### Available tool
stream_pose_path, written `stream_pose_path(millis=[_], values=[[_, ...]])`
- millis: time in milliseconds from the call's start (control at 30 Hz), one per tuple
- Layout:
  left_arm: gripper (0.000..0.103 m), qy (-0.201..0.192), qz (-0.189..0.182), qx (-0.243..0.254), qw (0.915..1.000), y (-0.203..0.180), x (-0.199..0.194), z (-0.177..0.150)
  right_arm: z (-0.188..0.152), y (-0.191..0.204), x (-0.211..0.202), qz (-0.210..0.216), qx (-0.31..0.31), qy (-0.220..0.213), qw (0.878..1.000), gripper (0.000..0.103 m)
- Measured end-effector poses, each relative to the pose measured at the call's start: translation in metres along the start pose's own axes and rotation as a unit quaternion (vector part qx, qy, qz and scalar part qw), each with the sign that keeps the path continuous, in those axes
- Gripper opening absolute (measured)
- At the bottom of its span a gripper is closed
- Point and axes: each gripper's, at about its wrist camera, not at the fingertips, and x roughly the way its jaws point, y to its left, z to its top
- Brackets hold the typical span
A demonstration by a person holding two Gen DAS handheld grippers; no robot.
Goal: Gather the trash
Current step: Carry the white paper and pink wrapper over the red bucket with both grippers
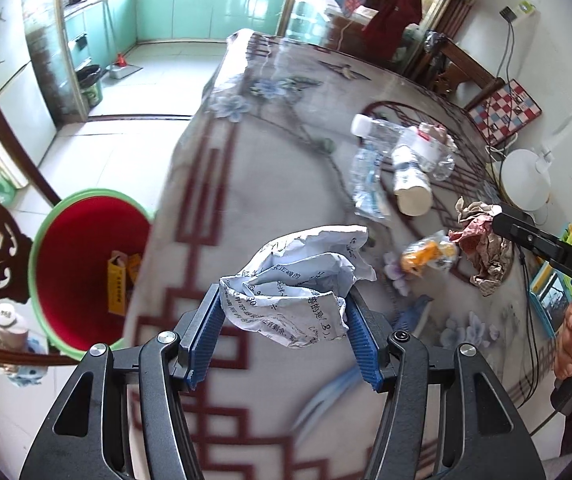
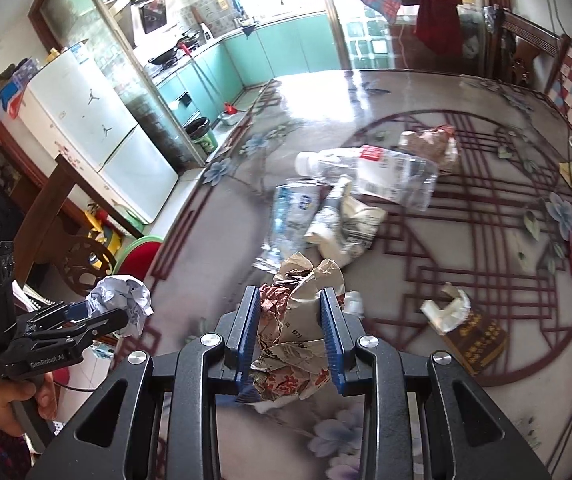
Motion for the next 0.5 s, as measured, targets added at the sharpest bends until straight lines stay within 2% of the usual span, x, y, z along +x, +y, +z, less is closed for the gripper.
stream_pose_path(millis=[500], values=[[0.058,0.001,0.017,-0.025,0.9995,0.091,-0.007,0.004,0.012,0.095,0.043,0.016,-0.036,0.008,0.999,0.028]])
